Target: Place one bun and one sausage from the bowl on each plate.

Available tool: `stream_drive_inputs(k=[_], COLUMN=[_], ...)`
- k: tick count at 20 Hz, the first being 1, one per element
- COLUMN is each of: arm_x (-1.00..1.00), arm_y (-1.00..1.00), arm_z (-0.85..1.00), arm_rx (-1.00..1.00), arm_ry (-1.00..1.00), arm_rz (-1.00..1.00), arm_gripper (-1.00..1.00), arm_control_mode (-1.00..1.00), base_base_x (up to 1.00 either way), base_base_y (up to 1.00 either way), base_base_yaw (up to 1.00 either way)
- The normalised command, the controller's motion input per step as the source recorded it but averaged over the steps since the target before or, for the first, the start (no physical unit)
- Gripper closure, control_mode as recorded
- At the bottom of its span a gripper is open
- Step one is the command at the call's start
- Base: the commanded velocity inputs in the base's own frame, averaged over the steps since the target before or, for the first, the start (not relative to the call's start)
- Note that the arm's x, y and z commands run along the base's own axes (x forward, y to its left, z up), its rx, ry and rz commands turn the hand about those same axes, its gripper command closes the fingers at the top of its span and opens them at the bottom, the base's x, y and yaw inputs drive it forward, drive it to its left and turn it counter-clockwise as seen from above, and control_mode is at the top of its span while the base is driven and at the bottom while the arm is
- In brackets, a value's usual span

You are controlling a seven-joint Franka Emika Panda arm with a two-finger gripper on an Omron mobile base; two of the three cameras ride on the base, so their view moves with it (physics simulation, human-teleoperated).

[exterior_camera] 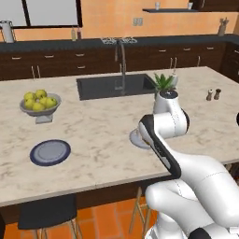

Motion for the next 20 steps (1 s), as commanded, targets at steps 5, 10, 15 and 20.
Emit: stream_drive_inputs(k=[5,10,15,20], arm_x=[0.0,0.0,0.0,0.0], arm_y=[0.0,0.0,0.0,0.0], arm_z=[0.0,0.0,0.0,0.0], arm_rx=[0.0,0.0,0.0,0.0], arm_ry=[0.0,0.0,0.0,0.0], arm_rz=[0.0,0.0,0.0,0.0], arm_gripper=[1.0,1.0,1.0,1.0], arm_control_mode=[1.0,1.0,1.0,1.0], base_base_x=[0.0,0.0,0.01,0.15], base_base_y=[1.0,1.0,1.0,0.59], base_base_yaw=[0.0,0.0,0.0,-0.05])
